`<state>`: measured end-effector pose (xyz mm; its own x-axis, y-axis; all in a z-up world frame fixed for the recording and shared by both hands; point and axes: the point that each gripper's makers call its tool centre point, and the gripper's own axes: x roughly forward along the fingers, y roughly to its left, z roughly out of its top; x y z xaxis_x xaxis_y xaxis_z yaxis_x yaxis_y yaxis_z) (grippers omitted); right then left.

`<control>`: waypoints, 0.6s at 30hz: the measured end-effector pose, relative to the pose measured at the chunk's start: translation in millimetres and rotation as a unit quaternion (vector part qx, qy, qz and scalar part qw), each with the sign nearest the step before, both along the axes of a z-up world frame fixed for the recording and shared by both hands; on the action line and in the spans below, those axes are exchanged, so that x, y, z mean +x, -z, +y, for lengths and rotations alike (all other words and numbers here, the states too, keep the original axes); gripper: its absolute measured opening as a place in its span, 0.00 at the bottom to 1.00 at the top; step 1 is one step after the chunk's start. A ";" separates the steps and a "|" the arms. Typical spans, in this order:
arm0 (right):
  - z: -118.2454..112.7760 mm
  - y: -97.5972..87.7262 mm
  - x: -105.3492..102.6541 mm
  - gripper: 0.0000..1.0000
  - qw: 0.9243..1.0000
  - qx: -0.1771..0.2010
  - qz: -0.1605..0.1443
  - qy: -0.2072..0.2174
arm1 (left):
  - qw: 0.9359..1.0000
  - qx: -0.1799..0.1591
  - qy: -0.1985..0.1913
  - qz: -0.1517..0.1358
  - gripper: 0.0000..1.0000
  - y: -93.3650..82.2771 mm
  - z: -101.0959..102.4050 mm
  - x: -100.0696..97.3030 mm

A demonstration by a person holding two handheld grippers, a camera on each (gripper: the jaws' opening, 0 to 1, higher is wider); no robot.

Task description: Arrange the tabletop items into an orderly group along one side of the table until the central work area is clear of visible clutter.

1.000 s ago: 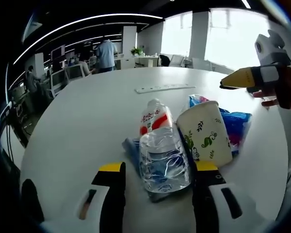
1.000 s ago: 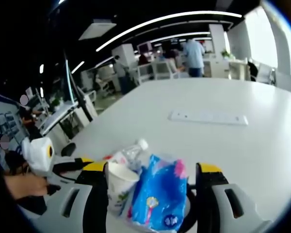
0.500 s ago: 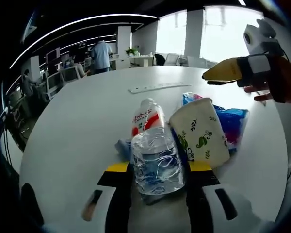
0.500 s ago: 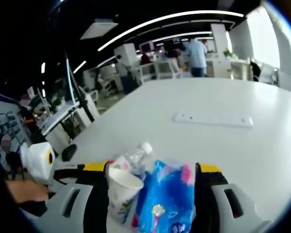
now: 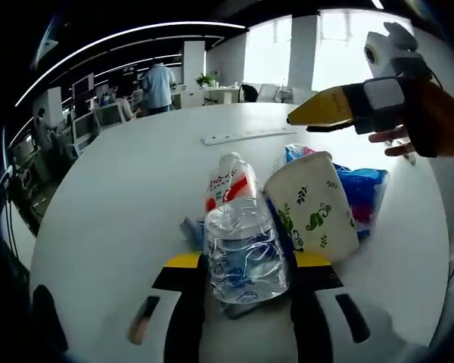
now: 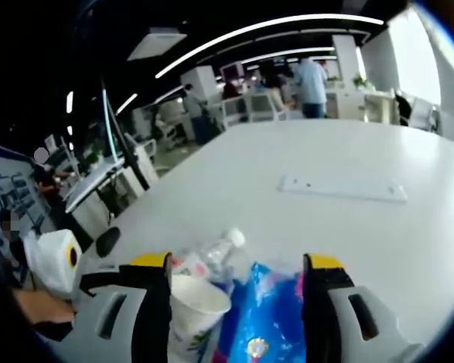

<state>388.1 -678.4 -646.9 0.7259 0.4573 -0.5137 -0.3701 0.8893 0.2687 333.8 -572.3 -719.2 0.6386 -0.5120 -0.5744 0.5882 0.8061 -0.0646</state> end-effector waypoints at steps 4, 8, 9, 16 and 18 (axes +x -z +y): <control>4.2 1.1 3.7 0.67 1.000 0.004 0.001 0.001 | 1.000 0.000 0.001 0.001 0.42 0.3 0.1 -0.2; 8.8 5.4 7.0 0.67 1.000 0.005 0.007 -0.001 | 1.000 0.005 0.002 0.003 0.42 1.3 0.2 -0.3; 9.4 6.4 8.0 0.66 1.000 0.007 0.008 -0.001 | 1.000 0.006 0.003 0.003 0.42 1.1 0.0 -0.3; 16.8 9.6 17.7 0.66 1.000 0.016 0.014 0.000 | 1.000 0.009 0.005 0.000 0.43 1.3 -0.1 -0.4; 18.6 10.0 19.9 0.66 1.000 0.018 0.014 -0.001 | 1.000 0.012 0.005 -0.002 0.43 1.8 -0.5 -1.0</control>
<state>408.0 -659.8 -657.0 0.7102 0.4770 -0.5178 -0.3635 0.8783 0.3105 332.8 -572.8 -721.0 0.6365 -0.5044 -0.5835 0.5961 0.8017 -0.0427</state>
